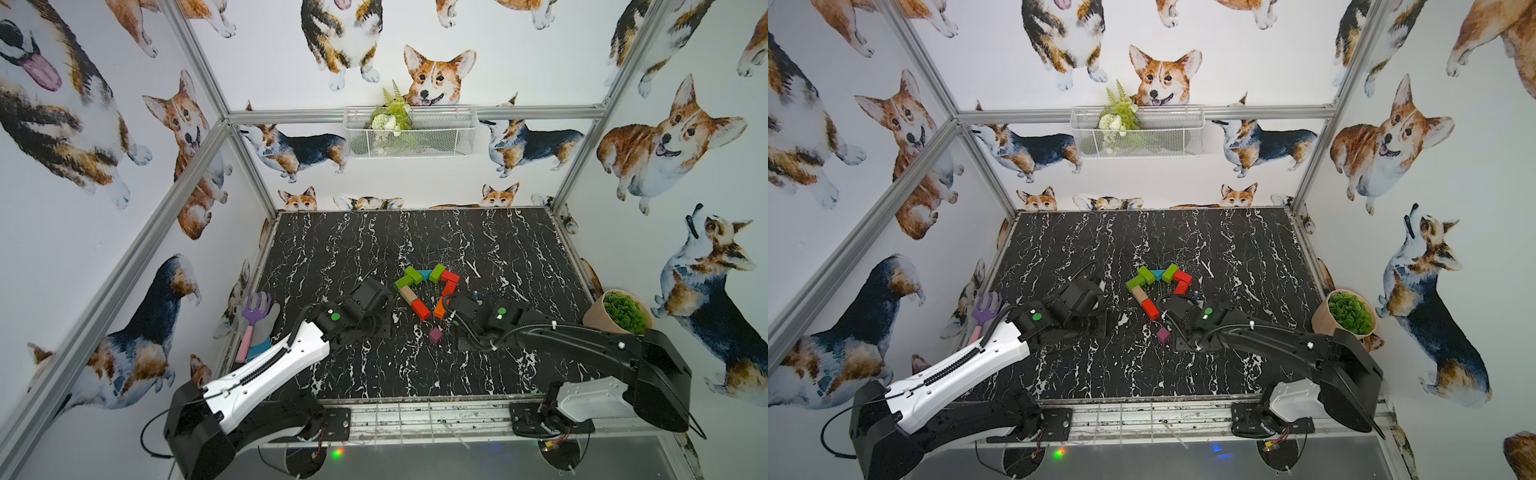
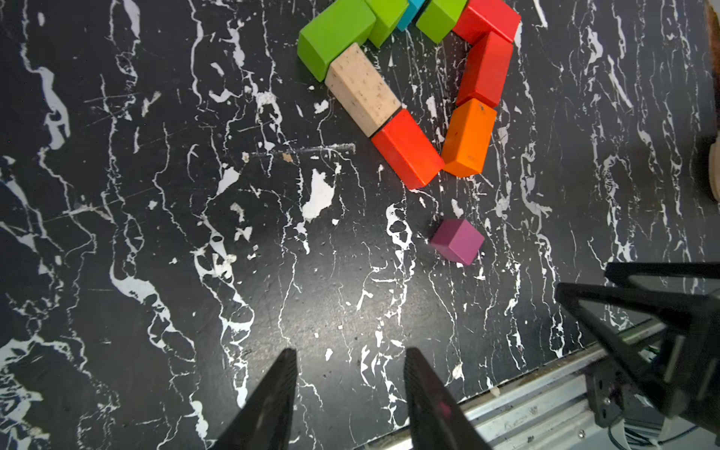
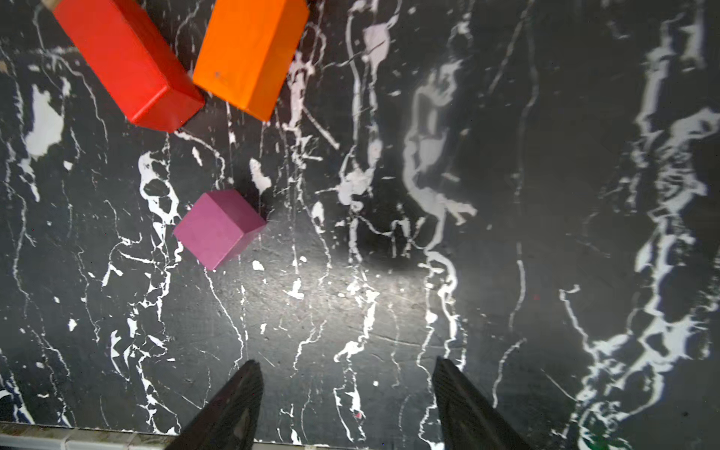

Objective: Assemble a heart with building blocks
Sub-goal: Move the building block to the center of the board, then assemble the building block at the center of the board.

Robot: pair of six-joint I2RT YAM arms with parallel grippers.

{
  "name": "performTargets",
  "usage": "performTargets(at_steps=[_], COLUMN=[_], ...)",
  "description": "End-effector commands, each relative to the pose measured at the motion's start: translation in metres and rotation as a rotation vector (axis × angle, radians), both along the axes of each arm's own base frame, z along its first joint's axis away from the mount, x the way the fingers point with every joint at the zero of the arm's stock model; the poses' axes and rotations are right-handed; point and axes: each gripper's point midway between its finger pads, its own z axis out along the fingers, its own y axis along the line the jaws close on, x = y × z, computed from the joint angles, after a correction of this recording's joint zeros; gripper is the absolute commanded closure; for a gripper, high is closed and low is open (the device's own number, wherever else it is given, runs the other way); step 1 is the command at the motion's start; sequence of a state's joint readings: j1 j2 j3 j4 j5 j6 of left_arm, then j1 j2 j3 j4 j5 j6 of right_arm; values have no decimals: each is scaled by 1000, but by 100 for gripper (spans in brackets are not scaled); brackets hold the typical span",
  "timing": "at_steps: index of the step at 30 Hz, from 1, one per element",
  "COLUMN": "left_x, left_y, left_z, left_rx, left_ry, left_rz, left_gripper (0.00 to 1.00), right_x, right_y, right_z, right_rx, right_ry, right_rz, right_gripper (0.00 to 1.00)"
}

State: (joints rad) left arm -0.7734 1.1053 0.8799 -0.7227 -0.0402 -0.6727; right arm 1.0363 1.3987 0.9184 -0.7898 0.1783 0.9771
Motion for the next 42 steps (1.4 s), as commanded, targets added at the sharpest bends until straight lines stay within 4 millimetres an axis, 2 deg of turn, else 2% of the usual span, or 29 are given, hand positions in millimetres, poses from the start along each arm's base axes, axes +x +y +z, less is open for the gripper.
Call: performTargets(at_steps=[1, 4, 8, 16, 24, 42], left_x=[-5, -3, 3, 8, 11, 16], left_y=[16, 21, 21, 23, 19, 11], left_z=[-22, -31, -31, -28, -31, -42], left_rx=[19, -27, -78, -59, -67, -77], left_ry=[68, 95, 93, 90, 98, 112], left_rz=[49, 106, 141, 137, 127, 112], left_gripper=[58, 60, 61, 61, 61, 62], right_x=[1, -2, 4, 9, 18, 45], right_y=[29, 40, 54, 58, 64, 68], right_z=[-13, -27, -34, -47, -48, -47], right_rx=[25, -9, -31, -74, -50, -27], right_ry=[3, 28, 35, 46, 51, 66], right_rz=[-8, 13, 26, 0, -18, -43], right_gripper=[33, 35, 40, 46, 64, 65])
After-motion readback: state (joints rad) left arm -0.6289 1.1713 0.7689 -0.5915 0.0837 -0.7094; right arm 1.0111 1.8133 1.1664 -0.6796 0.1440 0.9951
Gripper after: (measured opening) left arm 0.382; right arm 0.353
